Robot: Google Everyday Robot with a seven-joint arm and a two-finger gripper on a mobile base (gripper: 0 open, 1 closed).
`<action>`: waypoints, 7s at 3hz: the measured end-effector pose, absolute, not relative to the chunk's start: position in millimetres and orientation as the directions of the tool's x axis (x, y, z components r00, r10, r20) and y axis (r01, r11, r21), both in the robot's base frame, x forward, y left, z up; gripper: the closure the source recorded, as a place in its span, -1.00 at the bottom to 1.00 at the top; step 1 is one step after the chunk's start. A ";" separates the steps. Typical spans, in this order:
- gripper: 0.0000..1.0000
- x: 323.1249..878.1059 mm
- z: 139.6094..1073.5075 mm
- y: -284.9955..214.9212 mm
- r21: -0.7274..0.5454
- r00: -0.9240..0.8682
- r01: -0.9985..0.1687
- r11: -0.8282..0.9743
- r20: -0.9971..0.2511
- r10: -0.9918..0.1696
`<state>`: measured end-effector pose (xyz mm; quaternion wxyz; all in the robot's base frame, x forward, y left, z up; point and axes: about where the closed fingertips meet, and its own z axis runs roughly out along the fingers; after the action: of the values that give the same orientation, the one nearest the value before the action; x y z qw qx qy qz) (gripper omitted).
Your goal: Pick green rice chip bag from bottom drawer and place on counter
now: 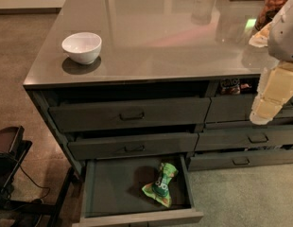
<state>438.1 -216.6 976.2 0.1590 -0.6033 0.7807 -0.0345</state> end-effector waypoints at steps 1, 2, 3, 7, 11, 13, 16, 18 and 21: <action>-1.00 438.2 976.2 -216.6 -0.246 -0.221 -0.931 0.270 -0.207 -0.953; -0.62 441.1 960.2 -206.6 -0.275 -0.192 -0.930 0.242 -0.199 -0.961; -0.16 442.3 923.6 -183.2 -0.328 -0.095 -0.934 0.144 -0.162 -0.982; 1.00 447.8 825.6 -82.7 -0.502 0.323 -0.762 -0.409 0.253 -0.912; 1.00 498.0 781.2 -112.1 -0.530 0.294 -0.792 -0.303 0.104 -0.950; 1.00 524.8 696.2 -126.5 -0.412 0.278 -0.879 -0.239 -0.038 -0.960; 1.00 520.5 606.6 -128.0 -0.246 0.270 -0.940 -0.234 -0.121 -0.955; 1.00 538.4 504.5 -179.0 -0.238 0.322 -0.931 -0.277 -0.177 -0.930; 1.00 572.6 435.7 -206.3 -0.270 0.298 -0.940 -0.209 -0.354 -0.887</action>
Offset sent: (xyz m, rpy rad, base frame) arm 0.0091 0.0285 -0.0522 -0.0416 -0.0608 0.0745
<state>572.6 -206.3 435.7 0.2202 -0.7750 0.5893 0.0606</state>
